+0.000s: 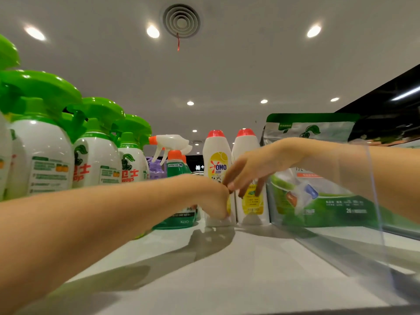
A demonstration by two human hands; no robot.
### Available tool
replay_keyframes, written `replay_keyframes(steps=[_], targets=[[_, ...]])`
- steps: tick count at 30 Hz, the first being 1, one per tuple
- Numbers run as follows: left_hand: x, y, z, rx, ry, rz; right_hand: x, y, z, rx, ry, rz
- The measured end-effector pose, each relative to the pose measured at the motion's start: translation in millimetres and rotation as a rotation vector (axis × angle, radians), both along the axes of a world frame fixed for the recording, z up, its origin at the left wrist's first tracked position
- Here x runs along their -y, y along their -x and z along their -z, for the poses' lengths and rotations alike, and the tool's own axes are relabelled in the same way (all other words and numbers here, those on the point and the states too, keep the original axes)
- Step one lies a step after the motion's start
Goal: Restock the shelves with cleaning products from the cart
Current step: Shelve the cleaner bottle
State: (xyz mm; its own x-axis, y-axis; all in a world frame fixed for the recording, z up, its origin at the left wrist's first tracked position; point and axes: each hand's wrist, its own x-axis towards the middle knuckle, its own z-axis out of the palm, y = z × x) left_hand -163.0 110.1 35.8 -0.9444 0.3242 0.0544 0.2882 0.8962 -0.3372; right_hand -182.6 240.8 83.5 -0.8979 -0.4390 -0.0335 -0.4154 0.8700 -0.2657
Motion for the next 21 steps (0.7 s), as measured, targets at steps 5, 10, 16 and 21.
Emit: replay_keyframes(steps=[5,10,16,21], targets=[[-1.7,-13.8,-29.9,0.041,-0.220,-0.086,-3.9,-27.2,-10.5,-0.151,0.270,-0.048],[6.9,-52.7,-49.2,-0.070,-0.294,-0.041,-3.4,-75.0,-17.9,-0.322,0.322,-0.084],[27.0,-132.8,-42.1,-0.355,-0.557,0.155,8.1,-151.7,8.9,-0.752,0.280,-0.167],[36.6,-200.0,-8.7,-0.503,-0.749,0.264,9.9,-217.2,26.3,-1.069,0.224,-0.266]])
